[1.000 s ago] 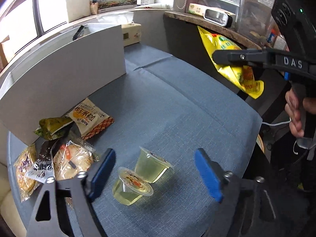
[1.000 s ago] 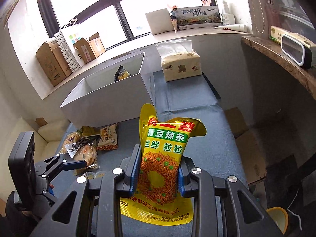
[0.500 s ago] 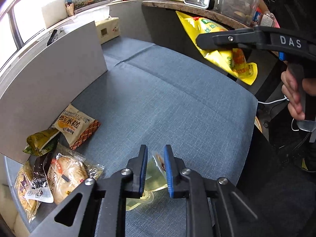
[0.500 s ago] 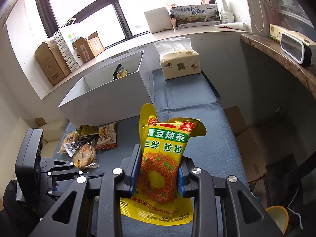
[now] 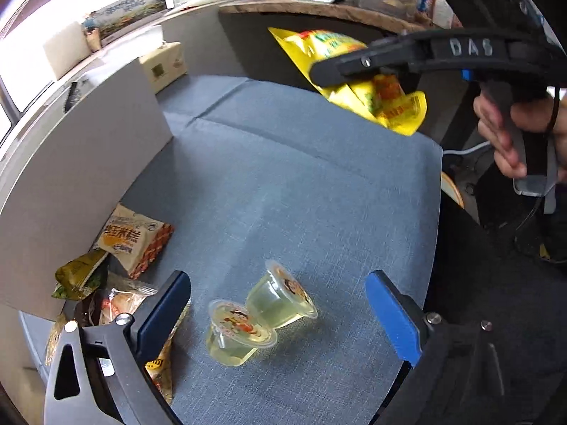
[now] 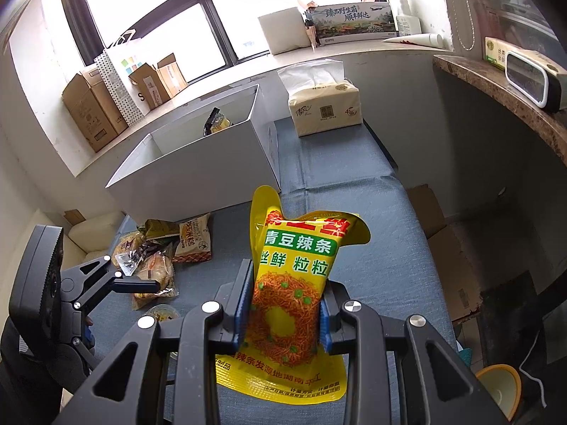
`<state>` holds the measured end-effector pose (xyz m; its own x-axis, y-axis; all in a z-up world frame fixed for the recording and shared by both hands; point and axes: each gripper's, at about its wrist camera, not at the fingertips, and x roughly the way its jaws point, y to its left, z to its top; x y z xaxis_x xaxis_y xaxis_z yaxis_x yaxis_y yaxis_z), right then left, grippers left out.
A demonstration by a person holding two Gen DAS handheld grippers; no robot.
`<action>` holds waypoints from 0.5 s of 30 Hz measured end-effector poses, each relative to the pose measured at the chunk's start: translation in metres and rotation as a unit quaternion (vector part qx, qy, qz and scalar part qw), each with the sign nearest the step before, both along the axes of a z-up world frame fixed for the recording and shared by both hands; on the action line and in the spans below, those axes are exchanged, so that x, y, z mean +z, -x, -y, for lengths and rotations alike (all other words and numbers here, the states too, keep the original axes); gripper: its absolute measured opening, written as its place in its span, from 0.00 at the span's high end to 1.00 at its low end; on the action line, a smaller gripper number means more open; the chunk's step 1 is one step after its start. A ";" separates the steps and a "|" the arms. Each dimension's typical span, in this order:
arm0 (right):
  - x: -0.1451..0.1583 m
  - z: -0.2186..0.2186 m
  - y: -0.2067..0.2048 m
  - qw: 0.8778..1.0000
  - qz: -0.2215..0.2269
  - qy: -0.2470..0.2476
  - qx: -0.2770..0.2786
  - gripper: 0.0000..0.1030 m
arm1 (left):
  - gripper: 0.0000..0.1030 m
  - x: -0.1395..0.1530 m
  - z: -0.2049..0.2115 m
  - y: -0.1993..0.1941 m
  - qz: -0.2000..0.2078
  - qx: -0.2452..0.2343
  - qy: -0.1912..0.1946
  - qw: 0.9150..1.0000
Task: Organize snacks
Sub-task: 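Grasp the clear jelly cups with the left gripper while right holds the yellow pouch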
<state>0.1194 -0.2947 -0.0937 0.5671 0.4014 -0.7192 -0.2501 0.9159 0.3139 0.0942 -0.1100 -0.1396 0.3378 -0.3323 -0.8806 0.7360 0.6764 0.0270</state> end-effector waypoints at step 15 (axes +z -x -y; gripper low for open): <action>-0.002 0.002 -0.001 1.000 -0.006 -0.004 -0.006 0.67 | 0.68 -0.011 0.015 -0.008 0.012 -0.100 -0.054 0.993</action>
